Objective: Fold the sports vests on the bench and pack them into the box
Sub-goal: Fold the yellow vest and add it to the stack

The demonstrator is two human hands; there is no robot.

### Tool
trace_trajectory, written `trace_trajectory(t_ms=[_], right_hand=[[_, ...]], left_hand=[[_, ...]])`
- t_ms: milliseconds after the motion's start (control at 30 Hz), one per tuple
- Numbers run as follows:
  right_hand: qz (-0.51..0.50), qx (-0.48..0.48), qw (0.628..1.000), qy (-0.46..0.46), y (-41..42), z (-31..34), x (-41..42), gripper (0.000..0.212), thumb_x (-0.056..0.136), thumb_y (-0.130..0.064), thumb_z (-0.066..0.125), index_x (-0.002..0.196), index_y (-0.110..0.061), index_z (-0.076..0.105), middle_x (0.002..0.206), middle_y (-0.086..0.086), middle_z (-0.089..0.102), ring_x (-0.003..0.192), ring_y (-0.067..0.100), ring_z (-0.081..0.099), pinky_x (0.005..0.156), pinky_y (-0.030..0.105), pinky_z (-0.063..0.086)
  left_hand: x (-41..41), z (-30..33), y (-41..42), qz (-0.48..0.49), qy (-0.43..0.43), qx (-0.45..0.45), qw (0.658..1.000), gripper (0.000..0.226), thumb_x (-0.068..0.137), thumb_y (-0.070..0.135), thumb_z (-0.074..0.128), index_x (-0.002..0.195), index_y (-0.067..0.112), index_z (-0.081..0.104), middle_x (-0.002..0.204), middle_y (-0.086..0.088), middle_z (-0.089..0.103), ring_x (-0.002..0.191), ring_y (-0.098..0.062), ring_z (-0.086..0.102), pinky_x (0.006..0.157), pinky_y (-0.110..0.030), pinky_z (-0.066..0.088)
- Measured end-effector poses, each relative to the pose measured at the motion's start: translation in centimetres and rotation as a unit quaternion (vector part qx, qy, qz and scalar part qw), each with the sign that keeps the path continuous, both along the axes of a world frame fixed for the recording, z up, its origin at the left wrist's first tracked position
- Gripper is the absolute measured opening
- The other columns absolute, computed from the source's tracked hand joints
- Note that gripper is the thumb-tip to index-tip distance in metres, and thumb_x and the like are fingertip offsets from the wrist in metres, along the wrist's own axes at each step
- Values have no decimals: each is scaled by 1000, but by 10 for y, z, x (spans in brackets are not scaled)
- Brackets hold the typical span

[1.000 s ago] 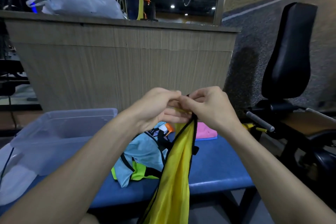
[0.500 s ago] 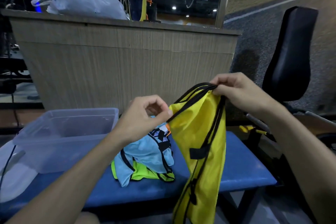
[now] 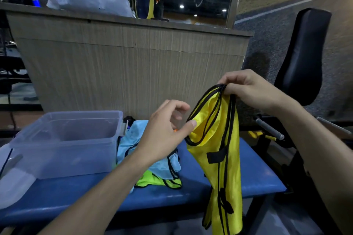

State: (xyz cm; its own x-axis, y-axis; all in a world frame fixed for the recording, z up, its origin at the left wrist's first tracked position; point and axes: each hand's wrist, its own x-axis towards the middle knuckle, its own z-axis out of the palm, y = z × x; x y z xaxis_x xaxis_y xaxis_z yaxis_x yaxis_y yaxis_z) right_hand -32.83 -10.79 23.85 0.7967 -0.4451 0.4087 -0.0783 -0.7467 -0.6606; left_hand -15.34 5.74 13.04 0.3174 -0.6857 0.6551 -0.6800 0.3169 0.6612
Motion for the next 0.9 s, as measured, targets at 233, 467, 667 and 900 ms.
trace_trajectory(t_ms=[233,467,667,900], right_hand=[[20,-20,1000,4,6,0,2,22,96,6,53,93,-4,73,92,27,69,79,24,61,76,45,47],[28,-30,999,9,-3,-14,2,19,93,2,55,92,-5,72,90,27,68,77,26,60,75,48,49],[27,-21,999,8,-9,-20,-4,25,95,11,53,97,-4,72,93,20,72,81,19,65,78,39,53],[44,-33,998,3,-4,-18,-4,26,97,9,53,101,-7,74,98,12,75,91,22,70,84,33,57]], left_hand=[[6,8,-20,-102,216,143,960,13,91,22,75,97,14,67,87,3,67,79,-11,61,64,-26,52],[18,35,-15,-133,194,125,964,10,96,14,69,104,11,63,85,-7,70,75,-22,61,56,-28,52],[19,31,-2,-12,-58,78,995,21,98,1,55,89,19,61,67,-1,60,44,-18,64,44,-31,49],[7,23,-2,48,-47,116,991,17,101,21,58,94,19,73,55,20,62,46,-5,65,52,-13,42]])
